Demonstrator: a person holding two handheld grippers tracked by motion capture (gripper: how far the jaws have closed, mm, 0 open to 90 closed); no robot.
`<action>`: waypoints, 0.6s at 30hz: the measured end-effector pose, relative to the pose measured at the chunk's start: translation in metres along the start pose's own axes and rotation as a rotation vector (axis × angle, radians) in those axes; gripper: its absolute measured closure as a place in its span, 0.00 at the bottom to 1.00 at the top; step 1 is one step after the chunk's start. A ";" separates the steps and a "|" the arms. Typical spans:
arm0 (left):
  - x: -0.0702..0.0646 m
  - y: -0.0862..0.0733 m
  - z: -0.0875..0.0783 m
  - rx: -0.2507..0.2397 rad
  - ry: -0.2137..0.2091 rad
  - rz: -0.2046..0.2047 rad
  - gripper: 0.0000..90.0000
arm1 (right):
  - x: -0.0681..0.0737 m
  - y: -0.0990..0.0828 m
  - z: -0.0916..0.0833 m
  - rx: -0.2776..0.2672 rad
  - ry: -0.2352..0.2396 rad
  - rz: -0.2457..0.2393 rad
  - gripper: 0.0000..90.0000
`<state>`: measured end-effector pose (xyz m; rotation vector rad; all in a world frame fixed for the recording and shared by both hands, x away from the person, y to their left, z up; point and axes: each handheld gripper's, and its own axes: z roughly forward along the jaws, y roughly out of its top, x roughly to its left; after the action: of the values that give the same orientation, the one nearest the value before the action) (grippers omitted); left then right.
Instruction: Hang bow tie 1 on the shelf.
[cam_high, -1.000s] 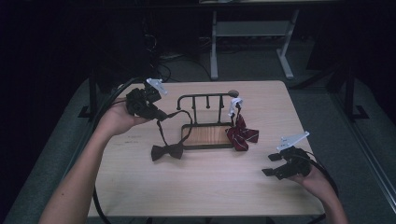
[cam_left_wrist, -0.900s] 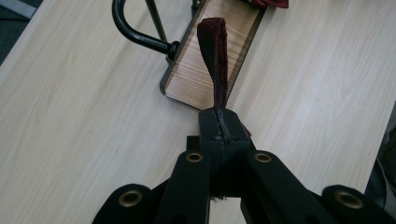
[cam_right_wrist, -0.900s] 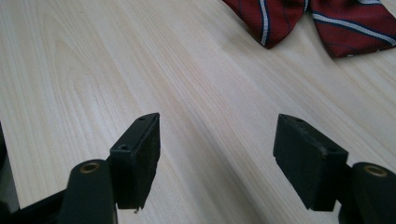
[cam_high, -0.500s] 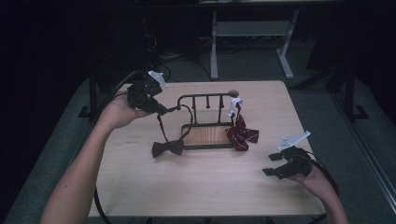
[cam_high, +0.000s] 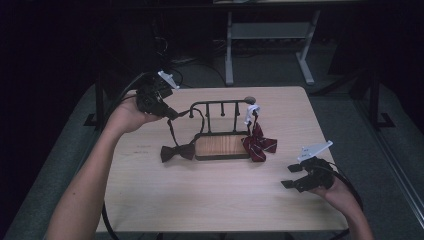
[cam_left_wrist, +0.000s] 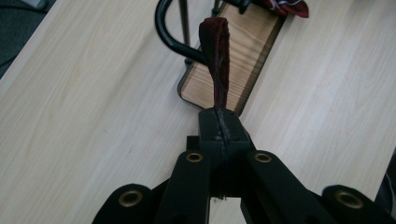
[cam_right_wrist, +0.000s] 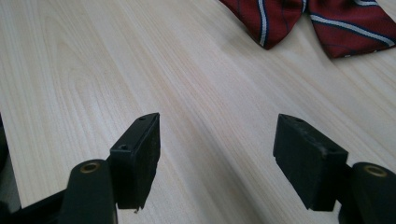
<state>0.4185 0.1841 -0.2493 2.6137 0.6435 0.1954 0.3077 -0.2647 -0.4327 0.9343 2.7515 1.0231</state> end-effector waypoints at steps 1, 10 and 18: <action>0.002 0.000 0.001 0.004 0.001 -0.001 1.00 | 0.000 0.000 0.000 0.000 0.000 0.000 0.35; 0.009 0.003 0.007 0.024 0.003 -0.020 1.00 | 0.000 0.000 -0.002 0.000 -0.002 0.005 0.35; 0.014 0.003 0.014 0.048 0.012 -0.035 1.00 | -0.001 -0.001 -0.003 0.000 -0.003 0.007 0.35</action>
<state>0.4357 0.1829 -0.2596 2.6466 0.7064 0.1874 0.3073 -0.2673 -0.4312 0.9460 2.7478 1.0220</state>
